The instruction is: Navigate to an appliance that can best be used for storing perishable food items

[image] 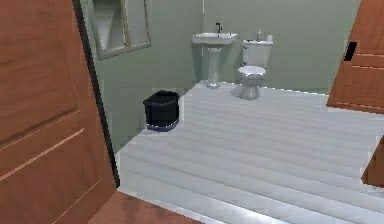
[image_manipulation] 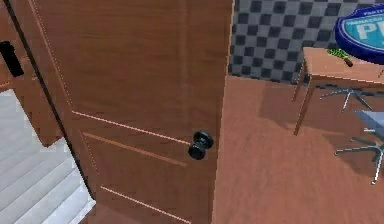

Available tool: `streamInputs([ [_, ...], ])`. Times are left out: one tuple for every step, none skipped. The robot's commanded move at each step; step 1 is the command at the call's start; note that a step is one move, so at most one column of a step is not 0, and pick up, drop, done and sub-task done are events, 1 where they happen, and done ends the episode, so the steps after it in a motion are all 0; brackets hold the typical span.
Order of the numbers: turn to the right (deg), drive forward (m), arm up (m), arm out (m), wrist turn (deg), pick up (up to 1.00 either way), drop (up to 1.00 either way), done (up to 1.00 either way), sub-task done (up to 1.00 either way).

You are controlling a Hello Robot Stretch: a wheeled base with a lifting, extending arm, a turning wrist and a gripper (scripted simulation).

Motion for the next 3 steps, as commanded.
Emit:
streamInputs([
  [15.0, 0.00, 0.00, 0.00, 0.0, 0.00, 0.00, 0.00, 0.00],
  [3.0, 0.00, 0.00, 0.00, 0.0, 0.00, 0.00, 0.00, 0.00],
  [0.0, 0.40, 0.00, 0.00, 0.0, 0.00, 0.00, 0.00, 0.00],
])
